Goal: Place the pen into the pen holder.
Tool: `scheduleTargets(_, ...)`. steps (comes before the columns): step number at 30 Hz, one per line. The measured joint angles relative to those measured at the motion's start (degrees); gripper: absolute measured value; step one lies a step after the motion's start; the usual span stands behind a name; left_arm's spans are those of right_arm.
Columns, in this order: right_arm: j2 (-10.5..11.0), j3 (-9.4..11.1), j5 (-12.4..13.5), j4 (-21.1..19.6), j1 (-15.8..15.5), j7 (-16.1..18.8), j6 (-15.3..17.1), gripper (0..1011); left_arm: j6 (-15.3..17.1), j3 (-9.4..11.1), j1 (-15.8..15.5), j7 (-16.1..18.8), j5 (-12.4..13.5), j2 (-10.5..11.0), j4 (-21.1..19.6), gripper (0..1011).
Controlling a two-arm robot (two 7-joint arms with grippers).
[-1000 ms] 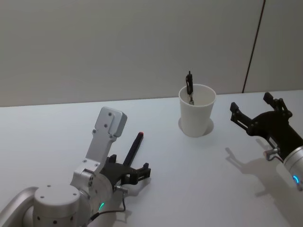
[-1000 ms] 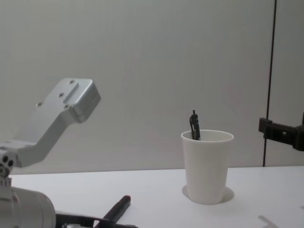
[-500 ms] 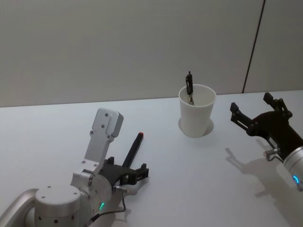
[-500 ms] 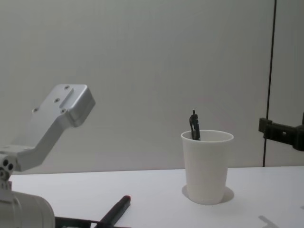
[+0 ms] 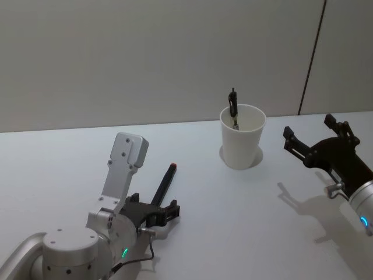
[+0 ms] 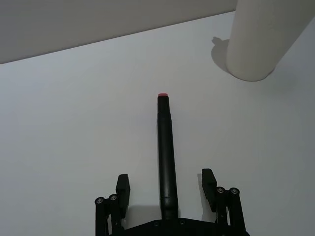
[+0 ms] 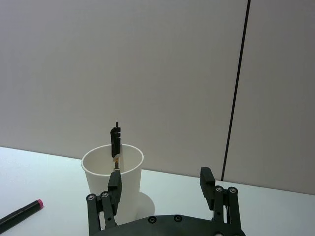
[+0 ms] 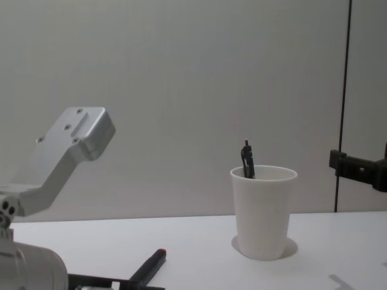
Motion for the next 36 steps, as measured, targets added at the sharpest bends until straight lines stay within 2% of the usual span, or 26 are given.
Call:
scheduleTargets(4, 0.0, 0.0, 0.0, 0.0, 0.0, 0.0, 0.0, 1001, 0.0, -0.1, 0.0, 0.2, -0.1, -0.1, 0.0, 868)
scheduleTargets(9, 0.0, 0.0, 0.0, 0.0, 0.0, 0.0, 0.0, 1001, 0.1, -0.2, 0.0, 0.4, -0.2, -0.2, 0.1, 692)
scheduleTargets(10, 0.0, 0.0, 0.0, 0.0, 0.0, 0.0, 0.0, 1001, 0.1, -0.2, 0.0, 0.4, -0.2, -0.2, 0.1, 692)
scheduleTargets(12, 0.0, 0.0, 0.0, 0.0, 0.0, 0.0, 0.0, 1001, 0.1, -0.2, 0.0, 0.5, -0.2, -0.2, 0.1, 596)
scheduleTargets(16, 0.0, 0.0, 0.0, 0.0, 0.0, 0.0, 0.0, 1001, 0.1, -0.2, 0.1, 0.5, -0.3, -0.3, 0.1, 495)
scheduleTargets(24, 0.0, 0.0, 0.0, 0.0, 0.0, 0.0, 0.0, 1001, 0.2, -0.2, 0.1, 0.5, -0.4, -0.3, 0.1, 229)
scheduleTargets(27, 0.0, 0.0, 0.0, 0.0, 0.0, 0.0, 0.0, 1002, 0.2, -0.2, 0.1, 0.5, -0.4, -0.3, 0.1, 181)
scheduleTargets(36, 0.0, 0.0, 0.0, 0.0, 0.0, 0.0, 0.0, 1001, 0.2, -0.2, 0.1, 0.5, -0.4, -0.4, 0.1, 180)
